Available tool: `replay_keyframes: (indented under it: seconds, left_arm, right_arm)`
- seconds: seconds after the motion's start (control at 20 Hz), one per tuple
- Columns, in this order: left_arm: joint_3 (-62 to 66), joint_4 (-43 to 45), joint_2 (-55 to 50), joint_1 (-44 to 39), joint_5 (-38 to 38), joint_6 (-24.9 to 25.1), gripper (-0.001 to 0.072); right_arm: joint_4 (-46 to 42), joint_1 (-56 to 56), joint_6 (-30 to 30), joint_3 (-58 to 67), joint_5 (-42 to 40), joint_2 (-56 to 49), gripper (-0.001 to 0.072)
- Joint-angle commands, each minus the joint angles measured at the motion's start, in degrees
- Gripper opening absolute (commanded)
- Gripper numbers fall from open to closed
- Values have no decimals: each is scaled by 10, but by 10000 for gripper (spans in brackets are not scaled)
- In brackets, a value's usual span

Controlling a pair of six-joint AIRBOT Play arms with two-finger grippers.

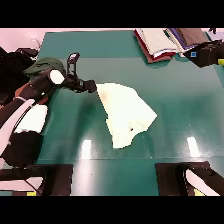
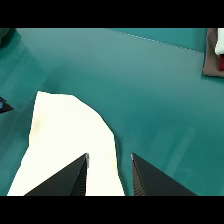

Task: Fold the shirts.

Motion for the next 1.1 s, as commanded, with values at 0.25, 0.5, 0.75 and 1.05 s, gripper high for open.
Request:
replay_keyframes:
  seconds: [0.25,0.5,0.75,1.05]
  left_arm:
    - [94,-104,-158,-4,40,71,558]
    - [113,-118,-172,2,42,73,17]
    - [172,-90,-129,53,-57,94,24]
    - [174,-62,-100,68,-116,107,24]
  right_arm:
    - [-1,1,5,-1,34,-10,322]
    - [-13,-1,12,-1,80,-39,322]
    - [-49,-64,37,-90,141,-69,322]
    - [72,-85,39,-384,-34,-105,482]
